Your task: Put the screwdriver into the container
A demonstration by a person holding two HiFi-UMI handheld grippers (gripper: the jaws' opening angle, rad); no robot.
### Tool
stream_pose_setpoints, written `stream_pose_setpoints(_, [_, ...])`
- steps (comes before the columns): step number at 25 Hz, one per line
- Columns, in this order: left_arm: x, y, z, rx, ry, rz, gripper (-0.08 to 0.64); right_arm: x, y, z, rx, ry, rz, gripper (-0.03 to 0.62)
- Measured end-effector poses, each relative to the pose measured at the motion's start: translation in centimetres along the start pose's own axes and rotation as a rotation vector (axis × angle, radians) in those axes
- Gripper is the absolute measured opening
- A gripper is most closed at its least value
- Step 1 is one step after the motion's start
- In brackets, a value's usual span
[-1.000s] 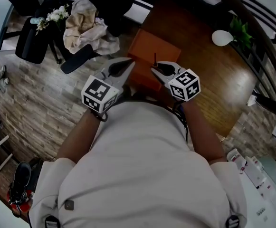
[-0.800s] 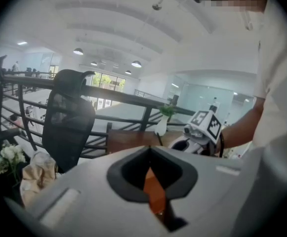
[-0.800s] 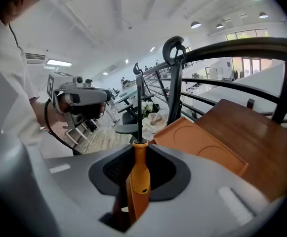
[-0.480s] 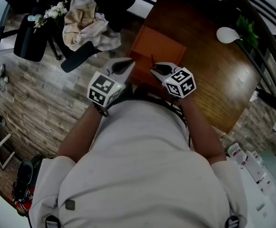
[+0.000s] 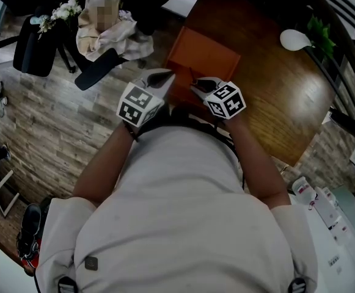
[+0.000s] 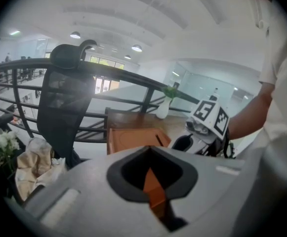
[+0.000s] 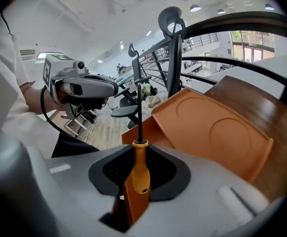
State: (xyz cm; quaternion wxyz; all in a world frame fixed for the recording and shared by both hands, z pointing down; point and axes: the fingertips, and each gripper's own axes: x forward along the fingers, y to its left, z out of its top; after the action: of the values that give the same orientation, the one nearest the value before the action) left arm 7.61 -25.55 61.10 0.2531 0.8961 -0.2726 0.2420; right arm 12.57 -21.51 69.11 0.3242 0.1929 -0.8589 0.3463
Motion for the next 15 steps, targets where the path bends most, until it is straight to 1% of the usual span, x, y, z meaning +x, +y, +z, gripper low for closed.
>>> stream_pose_setpoints(8, [2.0,1.3,-2.8,-0.020,0.055,-0.007,0.005,1.9,-1.2,-1.9,0.014,0.082,-0.014,0.084])
stream_pose_setpoints(15, [3.4,2.2,-4.1,-0.041,0.086,-0.012,0.005,3.6,-1.6,-3.7,-0.002,0.168,-0.026,0.084])
